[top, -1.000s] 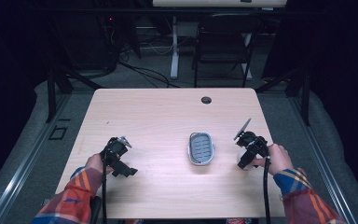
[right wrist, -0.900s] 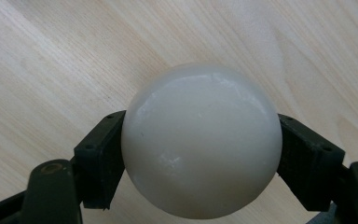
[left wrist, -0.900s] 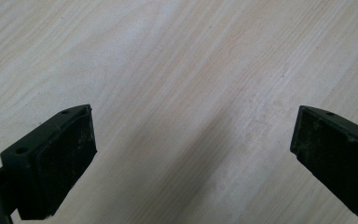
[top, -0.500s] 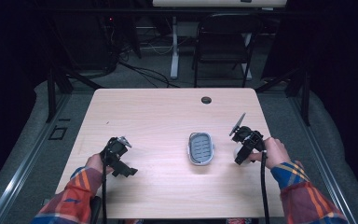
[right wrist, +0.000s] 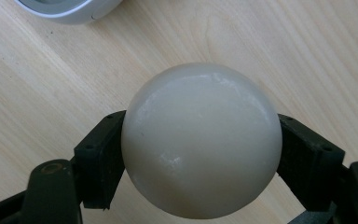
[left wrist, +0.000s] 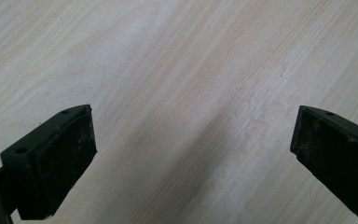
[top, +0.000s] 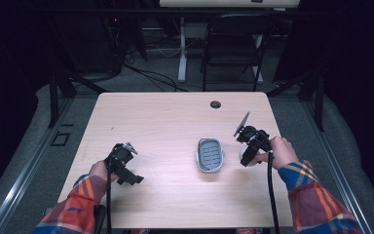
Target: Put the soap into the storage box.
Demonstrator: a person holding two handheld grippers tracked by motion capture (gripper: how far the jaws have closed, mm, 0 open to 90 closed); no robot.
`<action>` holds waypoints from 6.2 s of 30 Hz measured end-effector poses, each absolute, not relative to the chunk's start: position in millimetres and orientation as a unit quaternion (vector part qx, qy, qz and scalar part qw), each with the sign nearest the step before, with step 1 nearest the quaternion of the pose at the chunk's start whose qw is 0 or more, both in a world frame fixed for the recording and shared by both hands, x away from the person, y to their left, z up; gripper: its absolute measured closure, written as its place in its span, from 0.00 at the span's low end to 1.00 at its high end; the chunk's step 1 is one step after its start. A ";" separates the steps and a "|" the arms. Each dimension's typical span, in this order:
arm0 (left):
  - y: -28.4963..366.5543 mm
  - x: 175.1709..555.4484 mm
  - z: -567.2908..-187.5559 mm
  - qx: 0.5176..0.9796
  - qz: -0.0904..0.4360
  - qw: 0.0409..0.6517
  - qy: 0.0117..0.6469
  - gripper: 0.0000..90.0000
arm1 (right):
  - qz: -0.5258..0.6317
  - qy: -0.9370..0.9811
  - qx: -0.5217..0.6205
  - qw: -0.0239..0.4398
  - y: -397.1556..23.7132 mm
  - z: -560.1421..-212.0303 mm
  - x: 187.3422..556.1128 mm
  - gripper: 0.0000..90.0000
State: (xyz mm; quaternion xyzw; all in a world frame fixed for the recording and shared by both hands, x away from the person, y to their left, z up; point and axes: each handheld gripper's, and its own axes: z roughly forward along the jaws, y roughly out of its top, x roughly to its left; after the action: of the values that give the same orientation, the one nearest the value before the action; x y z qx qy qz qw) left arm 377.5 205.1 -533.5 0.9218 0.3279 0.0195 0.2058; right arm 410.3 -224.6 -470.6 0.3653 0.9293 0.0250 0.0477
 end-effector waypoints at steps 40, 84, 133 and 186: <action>205.6 377.6 -533.6 0.922 0.016 0.208 0.326 0.00 | 0.026 0.953 0.296 0.054 -145.0 -450.0 437.1 0.26; 205.0 377.3 -534.1 0.922 0.016 0.209 0.325 0.00 | 0.006 0.962 0.269 0.035 -104.8 -484.1 452.0 0.26; 205.8 377.4 -534.9 0.923 0.013 0.206 0.325 0.00 | -0.003 0.965 0.257 0.042 -100.6 -501.7 449.4 0.19; 205.0 376.3 -534.5 0.922 0.016 0.205 0.327 0.00 | 0.092 0.940 0.309 0.111 -189.3 -431.3 406.4 0.00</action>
State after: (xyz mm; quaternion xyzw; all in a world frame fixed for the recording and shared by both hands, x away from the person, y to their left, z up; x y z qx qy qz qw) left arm 376.3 205.0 -534.5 0.9223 0.3272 0.0157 0.2053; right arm 406.4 -189.3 -431.3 0.3090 0.9400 0.0920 0.1115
